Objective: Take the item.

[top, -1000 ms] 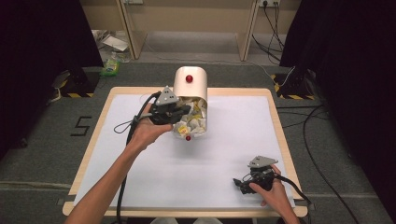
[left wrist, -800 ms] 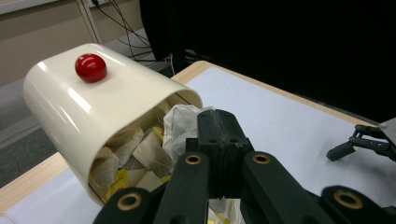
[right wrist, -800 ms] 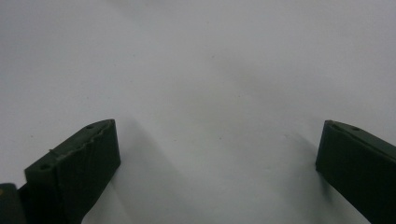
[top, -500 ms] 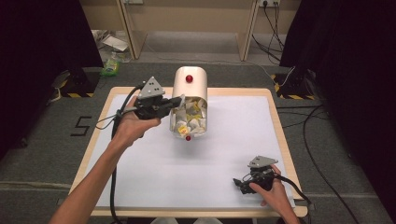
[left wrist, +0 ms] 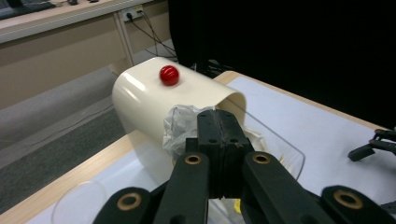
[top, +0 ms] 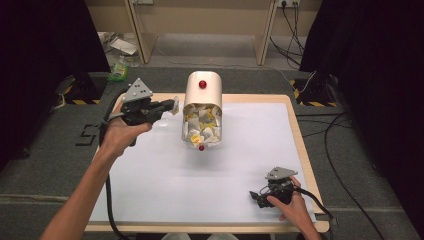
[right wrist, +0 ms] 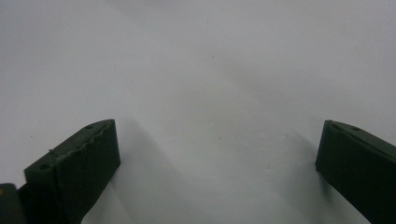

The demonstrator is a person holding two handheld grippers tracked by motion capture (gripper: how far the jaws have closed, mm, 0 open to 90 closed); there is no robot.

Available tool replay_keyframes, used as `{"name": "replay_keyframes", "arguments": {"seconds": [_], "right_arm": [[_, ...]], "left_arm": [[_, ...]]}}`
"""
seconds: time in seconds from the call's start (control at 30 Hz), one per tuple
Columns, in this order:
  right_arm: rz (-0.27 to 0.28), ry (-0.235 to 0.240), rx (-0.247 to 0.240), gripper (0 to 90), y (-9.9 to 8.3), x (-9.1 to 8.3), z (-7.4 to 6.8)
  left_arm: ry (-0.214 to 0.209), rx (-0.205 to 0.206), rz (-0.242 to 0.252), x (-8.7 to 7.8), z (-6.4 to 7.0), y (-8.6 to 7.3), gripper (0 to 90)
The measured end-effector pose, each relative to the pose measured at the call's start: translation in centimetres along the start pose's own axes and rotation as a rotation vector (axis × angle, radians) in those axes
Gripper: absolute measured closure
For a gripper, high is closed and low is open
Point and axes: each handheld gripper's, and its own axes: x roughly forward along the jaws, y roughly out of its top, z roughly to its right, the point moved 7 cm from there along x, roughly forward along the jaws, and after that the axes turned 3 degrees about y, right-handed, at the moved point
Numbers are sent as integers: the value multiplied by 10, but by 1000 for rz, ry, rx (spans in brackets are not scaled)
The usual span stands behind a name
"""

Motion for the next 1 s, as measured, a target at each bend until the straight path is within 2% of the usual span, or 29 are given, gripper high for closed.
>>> {"name": "replay_keyframes", "arguments": {"seconds": [0.1,0.13,0.17,0.2,0.3,0.33,0.43,0.5,0.77,1.0], "right_arm": [[0,0,0,3,0,0,0],[0,0,0,3,0,0,0],[0,0,0,3,0,0,0],[0,0,0,3,0,0,0],[0,0,0,3,0,0,0],[0,0,0,3,0,0,0],[0,0,0,3,0,0,0],[0,0,0,3,0,0,0],[0,0,0,3,0,0,0],[0,0,0,3,0,0,0]], "left_arm": [[30,-16,-4,-3,-12,-7,892],[30,-16,-4,-3,-12,-7,892],[46,-28,-2,-3,-19,-9,892],[46,-28,-2,-3,-19,-9,892],[88,-37,-12,0,-34,-15,892],[88,-37,-12,0,-34,-15,892],[119,-60,-26,8,-49,-24,892],[116,-66,-27,11,-51,-26,891],[173,-82,-67,40,-73,-39,891],[209,-103,-76,53,-87,-46,891]]}}
